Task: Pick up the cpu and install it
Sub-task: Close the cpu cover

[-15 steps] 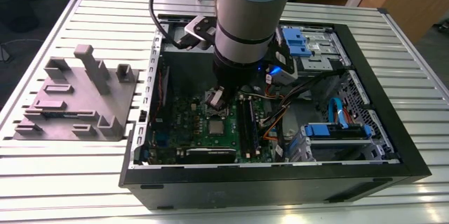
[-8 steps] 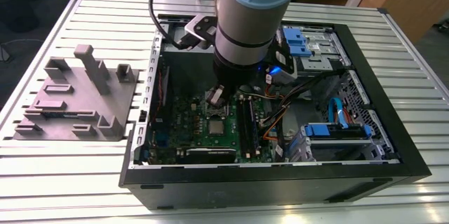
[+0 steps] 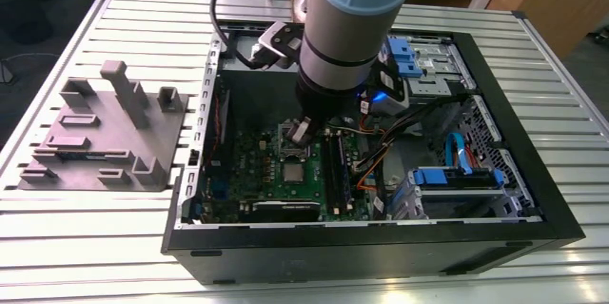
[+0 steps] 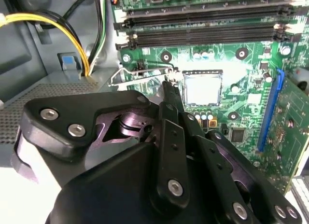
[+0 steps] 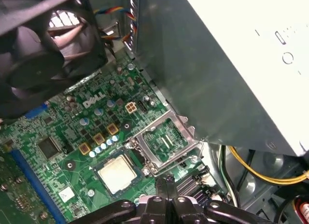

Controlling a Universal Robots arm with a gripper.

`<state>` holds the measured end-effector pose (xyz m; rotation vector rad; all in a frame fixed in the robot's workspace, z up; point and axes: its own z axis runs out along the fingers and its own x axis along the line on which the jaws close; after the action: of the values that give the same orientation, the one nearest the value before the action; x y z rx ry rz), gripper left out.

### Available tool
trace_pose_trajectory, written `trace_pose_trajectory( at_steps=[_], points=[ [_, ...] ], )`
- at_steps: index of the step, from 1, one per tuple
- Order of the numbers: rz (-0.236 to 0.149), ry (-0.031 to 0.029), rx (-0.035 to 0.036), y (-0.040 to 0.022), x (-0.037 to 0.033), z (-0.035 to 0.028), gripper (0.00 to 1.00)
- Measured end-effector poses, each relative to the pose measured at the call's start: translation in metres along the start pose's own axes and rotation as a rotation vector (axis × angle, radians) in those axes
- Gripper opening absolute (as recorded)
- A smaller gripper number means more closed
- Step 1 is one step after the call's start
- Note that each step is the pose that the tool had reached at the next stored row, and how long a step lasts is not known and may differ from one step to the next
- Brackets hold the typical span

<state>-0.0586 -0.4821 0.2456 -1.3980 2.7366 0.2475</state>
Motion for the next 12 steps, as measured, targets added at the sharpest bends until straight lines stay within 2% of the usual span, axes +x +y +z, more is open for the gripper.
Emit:
trace_pose_trajectory(
  at_steps=[6,12],
  points=[
    [0.000,0.0001,0.0000,-0.0016,-0.0064,0.0018,0.10],
    [0.000,-0.0002,-0.0002,-0.0033,-0.0091,0.0037,0.10]
  ],
)
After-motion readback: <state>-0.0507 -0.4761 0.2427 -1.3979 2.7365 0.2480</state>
